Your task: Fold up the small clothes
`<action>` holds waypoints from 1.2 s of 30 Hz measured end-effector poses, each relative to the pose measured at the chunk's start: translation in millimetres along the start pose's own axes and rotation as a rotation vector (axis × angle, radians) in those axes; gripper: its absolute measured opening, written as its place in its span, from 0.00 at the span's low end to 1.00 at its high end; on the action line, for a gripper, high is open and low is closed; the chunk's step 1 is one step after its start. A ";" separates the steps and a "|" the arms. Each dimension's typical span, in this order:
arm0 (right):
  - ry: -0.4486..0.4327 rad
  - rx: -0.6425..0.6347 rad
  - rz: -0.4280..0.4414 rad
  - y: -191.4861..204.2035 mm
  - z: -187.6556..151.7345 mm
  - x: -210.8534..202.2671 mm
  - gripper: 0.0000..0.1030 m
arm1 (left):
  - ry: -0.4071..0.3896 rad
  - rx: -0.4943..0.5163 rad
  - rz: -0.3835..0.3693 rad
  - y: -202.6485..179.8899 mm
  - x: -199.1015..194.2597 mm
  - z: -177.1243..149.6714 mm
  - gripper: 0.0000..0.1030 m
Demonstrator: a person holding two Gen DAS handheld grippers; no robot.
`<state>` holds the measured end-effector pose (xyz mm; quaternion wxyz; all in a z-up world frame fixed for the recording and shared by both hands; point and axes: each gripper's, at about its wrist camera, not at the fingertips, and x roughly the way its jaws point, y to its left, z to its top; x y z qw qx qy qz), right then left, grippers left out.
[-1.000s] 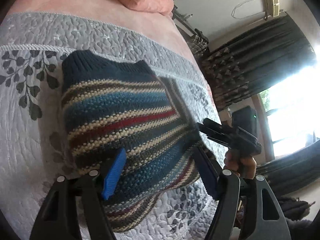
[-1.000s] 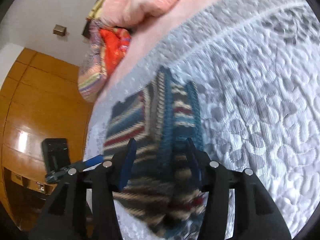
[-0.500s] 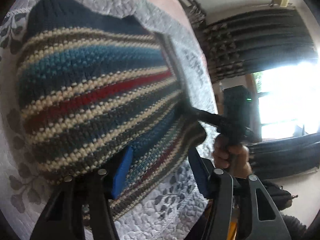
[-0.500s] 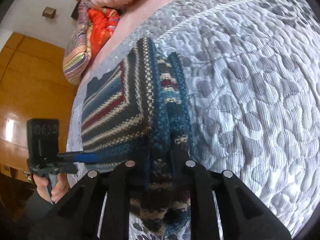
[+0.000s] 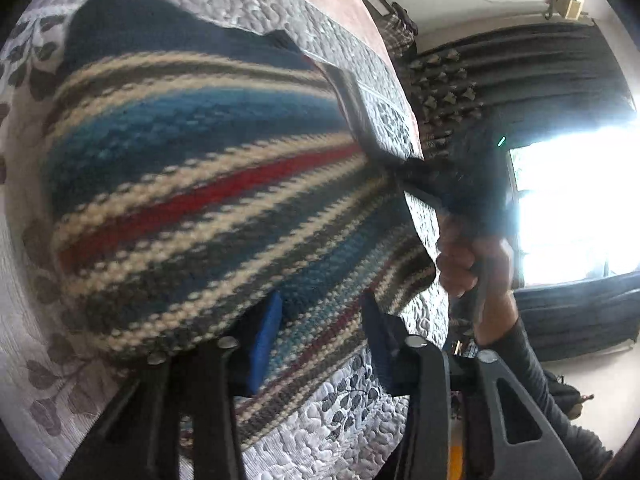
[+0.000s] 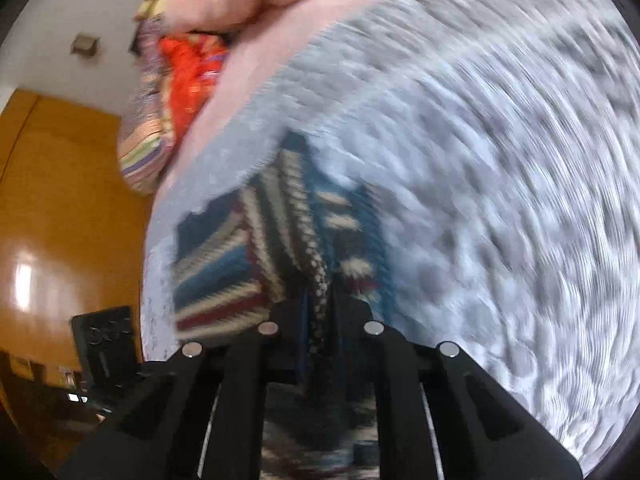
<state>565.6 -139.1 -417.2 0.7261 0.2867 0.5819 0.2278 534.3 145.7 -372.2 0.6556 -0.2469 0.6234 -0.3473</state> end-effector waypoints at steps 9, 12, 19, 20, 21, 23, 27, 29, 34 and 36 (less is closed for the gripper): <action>-0.067 0.019 0.073 18.4 21.7 -23.0 0.34 | -0.085 0.056 -0.089 -31.5 -25.1 -25.3 0.53; -0.007 0.031 0.066 21.9 32.6 -3.8 0.38 | -0.018 0.038 -0.085 -27.6 0.4 -31.6 0.53; -0.008 -0.020 -0.026 20.0 19.0 0.3 0.21 | 0.030 -0.008 -0.020 -13.8 27.5 -45.8 0.51; -0.047 -0.030 -0.011 25.9 15.3 -13.8 0.27 | 0.017 -0.004 -0.031 -17.4 23.0 -47.3 0.51; -0.088 -0.057 0.001 34.8 8.0 -30.3 0.29 | -0.008 0.010 -0.051 -23.7 13.2 -48.9 0.52; -0.085 -0.112 0.028 47.0 -7.5 -43.5 0.29 | -0.072 0.042 -0.088 -35.6 -5.2 -49.2 0.57; 0.021 -0.149 0.006 42.0 -42.0 -34.6 0.23 | -0.168 -0.008 -0.078 -29.2 -20.9 -41.4 0.67; 0.054 -0.111 -0.055 16.4 -51.7 -16.7 0.01 | -0.167 -0.078 -0.044 -10.8 -15.2 -33.6 0.70; 0.012 -0.085 0.044 22.7 -58.6 -37.9 0.10 | -0.153 -0.109 -0.060 -3.3 -18.7 -35.1 0.71; -0.010 -0.076 0.074 19.6 -65.8 -52.9 0.10 | -0.162 -0.100 -0.077 -8.6 -27.1 -40.1 0.73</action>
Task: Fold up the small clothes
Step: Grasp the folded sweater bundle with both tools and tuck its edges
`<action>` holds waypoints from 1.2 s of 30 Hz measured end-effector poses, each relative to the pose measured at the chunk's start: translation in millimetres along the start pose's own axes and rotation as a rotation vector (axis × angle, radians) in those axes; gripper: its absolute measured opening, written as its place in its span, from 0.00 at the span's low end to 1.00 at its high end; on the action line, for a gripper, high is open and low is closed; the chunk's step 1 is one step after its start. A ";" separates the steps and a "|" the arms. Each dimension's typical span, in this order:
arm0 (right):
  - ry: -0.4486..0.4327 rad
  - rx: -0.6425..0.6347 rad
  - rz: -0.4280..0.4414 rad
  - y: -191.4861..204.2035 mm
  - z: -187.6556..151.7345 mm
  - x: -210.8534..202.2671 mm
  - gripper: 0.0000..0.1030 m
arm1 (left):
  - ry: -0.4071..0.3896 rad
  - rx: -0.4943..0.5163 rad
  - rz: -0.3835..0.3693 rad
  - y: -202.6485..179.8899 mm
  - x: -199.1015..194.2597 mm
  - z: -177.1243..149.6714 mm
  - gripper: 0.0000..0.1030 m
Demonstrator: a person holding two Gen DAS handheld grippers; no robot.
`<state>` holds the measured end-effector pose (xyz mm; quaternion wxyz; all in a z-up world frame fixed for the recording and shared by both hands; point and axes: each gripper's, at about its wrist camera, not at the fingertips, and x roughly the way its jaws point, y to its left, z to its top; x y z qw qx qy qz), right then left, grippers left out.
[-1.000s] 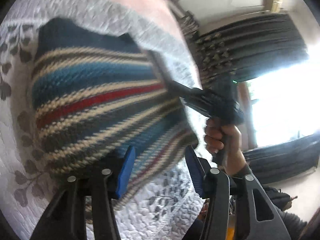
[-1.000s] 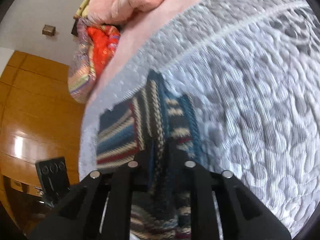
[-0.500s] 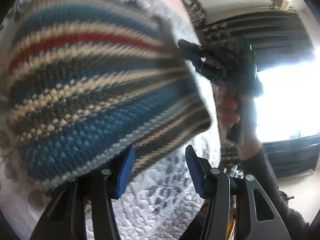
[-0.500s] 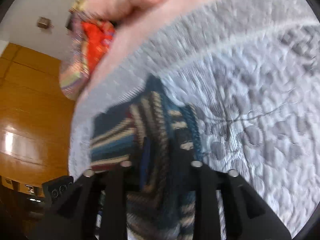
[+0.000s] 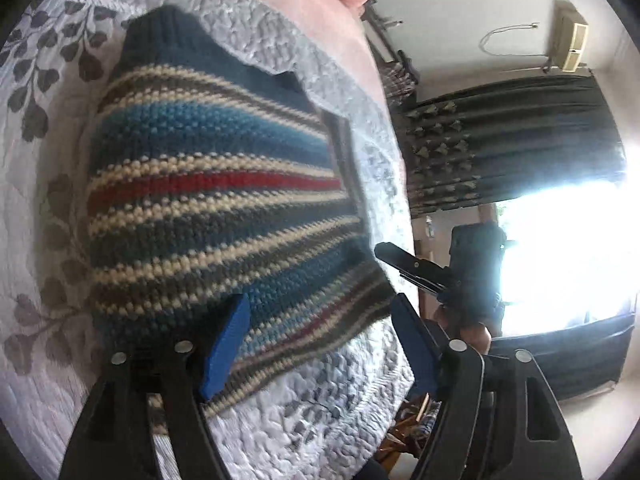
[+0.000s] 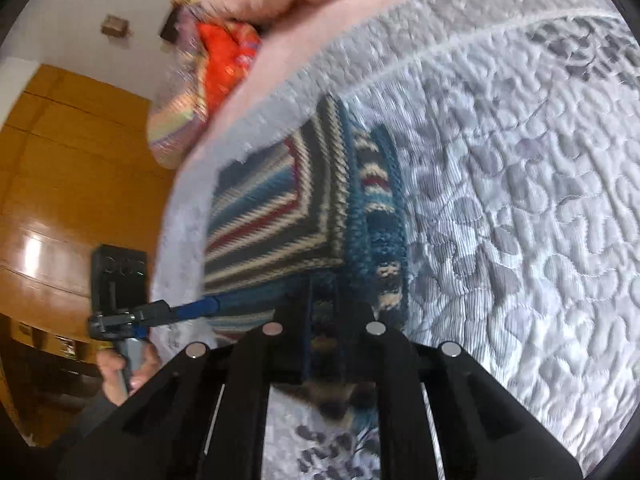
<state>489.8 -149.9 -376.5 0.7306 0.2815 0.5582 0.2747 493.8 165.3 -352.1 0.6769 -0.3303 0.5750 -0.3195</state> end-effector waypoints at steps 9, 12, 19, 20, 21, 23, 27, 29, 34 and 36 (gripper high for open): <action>0.002 0.041 0.034 -13.3 15.2 -18.3 0.92 | -0.164 0.007 0.158 23.3 -68.7 -21.5 0.84; 0.044 0.107 0.081 -25.2 41.9 -9.3 0.92 | -0.164 -0.020 0.181 51.7 -79.0 -28.5 0.85; 0.193 0.162 0.140 -49.7 70.5 67.4 0.88 | -0.169 -0.176 -0.063 110.7 -55.8 -41.8 0.85; 0.212 0.157 0.142 -48.4 73.3 76.6 0.85 | -0.170 -0.178 -0.079 112.5 -53.5 -43.7 0.85; 0.228 0.148 0.149 -46.8 75.8 84.8 0.85 | -0.166 -0.173 -0.106 113.9 -48.2 -43.2 0.85; 0.233 0.142 0.164 -44.8 82.9 92.4 0.85 | -0.141 -0.156 -0.144 113.6 -34.9 -38.6 0.85; 0.257 0.120 0.168 -38.3 86.7 102.2 0.85 | -0.107 -0.140 -0.155 115.4 -22.5 -32.9 0.86; 0.269 0.105 0.177 -32.0 90.2 109.7 0.85 | -0.088 -0.122 -0.155 113.2 -17.2 -29.9 0.87; 0.276 0.074 0.179 -21.7 89.9 126.2 0.85 | 0.015 -0.076 -0.108 100.9 8.6 -18.6 0.88; 0.267 0.079 0.176 -19.7 90.7 127.4 0.82 | 0.027 -0.107 -0.078 98.3 12.8 -12.9 0.87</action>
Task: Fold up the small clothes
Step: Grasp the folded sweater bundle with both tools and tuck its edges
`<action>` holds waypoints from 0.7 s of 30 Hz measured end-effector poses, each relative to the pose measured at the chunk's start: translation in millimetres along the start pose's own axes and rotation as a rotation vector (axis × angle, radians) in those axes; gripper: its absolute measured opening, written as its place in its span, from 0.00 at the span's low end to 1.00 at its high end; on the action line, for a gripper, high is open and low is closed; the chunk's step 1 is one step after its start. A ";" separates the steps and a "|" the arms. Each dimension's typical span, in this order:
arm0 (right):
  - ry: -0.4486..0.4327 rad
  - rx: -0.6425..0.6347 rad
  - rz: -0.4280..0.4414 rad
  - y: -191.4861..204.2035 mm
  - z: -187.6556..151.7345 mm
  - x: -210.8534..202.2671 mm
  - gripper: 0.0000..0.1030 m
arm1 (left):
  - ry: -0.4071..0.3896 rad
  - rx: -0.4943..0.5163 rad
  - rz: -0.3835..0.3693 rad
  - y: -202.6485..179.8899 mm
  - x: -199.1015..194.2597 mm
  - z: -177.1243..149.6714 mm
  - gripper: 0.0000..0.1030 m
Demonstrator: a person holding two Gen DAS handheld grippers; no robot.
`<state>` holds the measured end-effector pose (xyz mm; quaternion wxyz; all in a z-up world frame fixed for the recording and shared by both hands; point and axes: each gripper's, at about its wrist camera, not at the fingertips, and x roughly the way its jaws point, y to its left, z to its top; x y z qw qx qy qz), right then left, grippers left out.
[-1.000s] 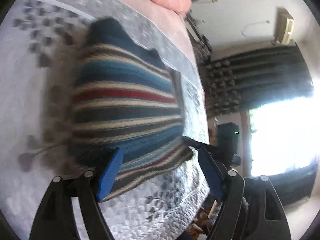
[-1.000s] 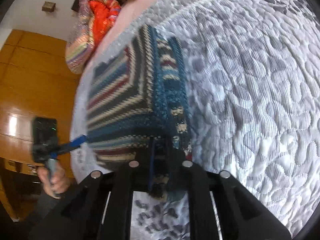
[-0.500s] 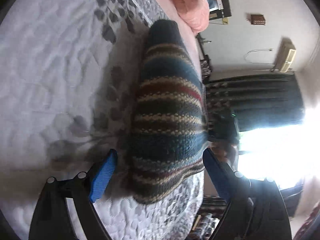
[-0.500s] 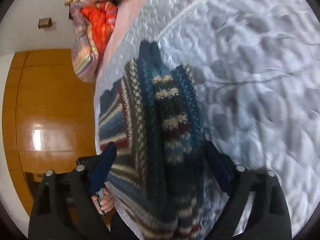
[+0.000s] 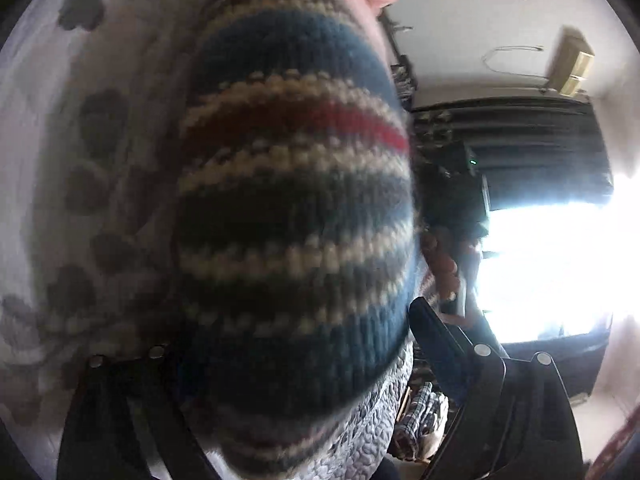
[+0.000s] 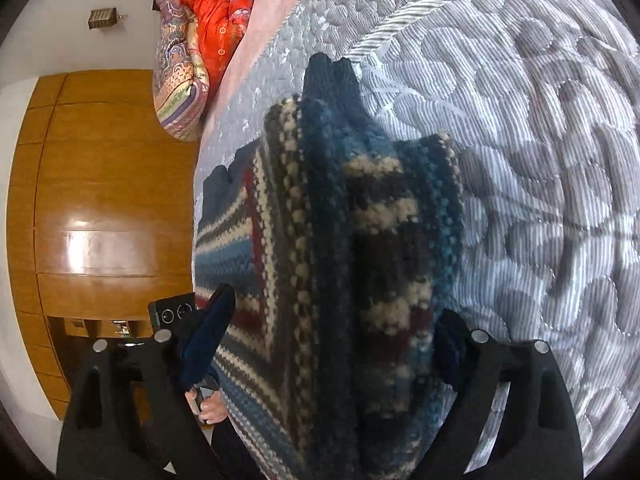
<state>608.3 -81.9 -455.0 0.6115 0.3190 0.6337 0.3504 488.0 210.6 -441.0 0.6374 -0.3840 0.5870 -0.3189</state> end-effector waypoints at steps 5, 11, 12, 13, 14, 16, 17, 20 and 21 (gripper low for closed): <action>-0.034 -0.045 -0.019 12.2 -8.5 -3.8 0.44 | 0.010 -0.043 0.016 0.6 -3.6 0.1 0.60; -0.092 -0.080 0.009 38.6 -26.2 -13.7 0.41 | -0.007 0.012 -0.001 -14.7 -23.0 -13.1 0.54; -0.092 -0.083 0.009 42.7 -30.1 -14.5 0.41 | -0.002 0.022 -0.001 -19.5 -27.9 -16.7 0.53; -0.097 -0.087 0.010 48.8 -36.3 -15.4 0.41 | 0.001 0.030 0.000 -21.9 -33.4 -19.9 0.53; -0.098 -0.088 0.014 52.5 -41.1 -16.2 0.41 | 0.003 0.038 -0.001 -20.3 -45.9 -21.5 0.53; -0.100 -0.096 0.023 64.7 -54.1 -16.5 0.41 | 0.004 0.060 -0.001 -25.4 -64.7 -34.6 0.53; -0.100 -0.099 0.033 70.1 -60.9 -16.2 0.41 | 0.005 0.066 -0.001 -26.4 -71.2 -38.1 0.53; -0.097 -0.102 0.075 88.6 -89.7 -9.1 0.41 | 0.005 0.093 0.005 -28.8 -100.0 -65.8 0.53; -0.092 -0.097 0.088 92.6 -99.7 -4.7 0.41 | 0.005 0.096 0.011 -26.6 -112.3 -79.6 0.53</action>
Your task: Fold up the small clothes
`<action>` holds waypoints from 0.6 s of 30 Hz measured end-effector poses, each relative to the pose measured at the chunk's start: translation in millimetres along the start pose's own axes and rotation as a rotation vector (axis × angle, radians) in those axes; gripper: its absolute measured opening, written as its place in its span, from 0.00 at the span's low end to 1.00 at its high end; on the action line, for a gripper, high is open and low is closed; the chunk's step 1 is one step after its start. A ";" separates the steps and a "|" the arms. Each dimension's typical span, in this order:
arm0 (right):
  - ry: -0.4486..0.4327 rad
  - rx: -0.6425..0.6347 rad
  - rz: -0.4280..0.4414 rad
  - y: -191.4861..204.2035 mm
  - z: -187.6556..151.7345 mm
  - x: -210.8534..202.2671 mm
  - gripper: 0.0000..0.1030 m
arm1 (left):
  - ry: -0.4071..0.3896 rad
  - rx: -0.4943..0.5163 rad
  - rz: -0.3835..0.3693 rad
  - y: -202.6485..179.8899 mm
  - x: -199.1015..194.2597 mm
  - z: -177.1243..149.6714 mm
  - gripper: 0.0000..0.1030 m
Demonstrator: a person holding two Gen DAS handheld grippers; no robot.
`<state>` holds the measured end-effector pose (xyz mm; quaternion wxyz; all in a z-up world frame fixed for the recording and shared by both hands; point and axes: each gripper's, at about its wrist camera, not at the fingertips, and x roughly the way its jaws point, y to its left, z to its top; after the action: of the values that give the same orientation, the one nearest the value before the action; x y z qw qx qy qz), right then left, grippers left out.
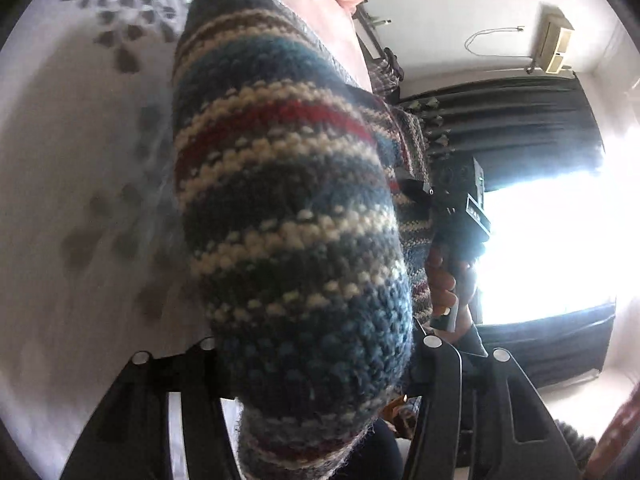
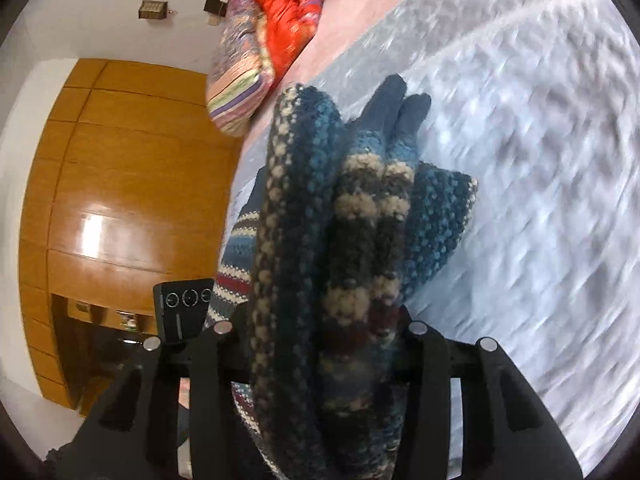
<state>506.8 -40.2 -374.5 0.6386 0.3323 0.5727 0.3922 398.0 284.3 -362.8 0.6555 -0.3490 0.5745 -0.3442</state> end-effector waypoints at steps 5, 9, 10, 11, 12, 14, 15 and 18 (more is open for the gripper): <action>0.076 -0.001 0.018 19.4 -69.6 43.6 0.41 | 0.014 -0.017 0.028 26.8 -50.1 -77.8 0.53; 0.154 0.025 -0.022 7.8 -115.3 87.1 0.44 | 0.048 -0.080 0.074 71.4 -61.6 -129.3 0.58; 0.159 0.035 -0.074 -0.3 -125.3 97.6 0.54 | 0.054 -0.099 0.119 82.5 -59.2 -136.3 0.65; 0.153 0.052 -0.098 -7.5 -131.0 102.5 0.61 | 0.053 -0.123 0.158 93.1 -58.5 -143.4 0.69; 0.147 0.063 -0.089 -9.6 -132.2 102.0 0.62 | 0.046 -0.177 0.147 101.2 -62.1 -146.4 0.69; 0.106 0.114 -0.093 -8.4 -132.4 86.2 0.79 | 0.004 -0.188 0.171 96.1 -76.7 -146.6 0.75; 0.065 0.124 -0.091 -4.9 -132.3 73.4 0.81 | -0.005 -0.167 0.255 88.3 -87.2 -148.4 0.77; -0.021 0.053 -0.157 17.5 -137.3 34.4 0.74 | -0.104 -0.100 0.381 65.6 -126.5 -156.4 0.77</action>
<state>369.7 -5.0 -392.4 0.6645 0.3072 0.6003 0.3221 232.9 416.5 -368.9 0.7195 -0.2834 0.6117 -0.1666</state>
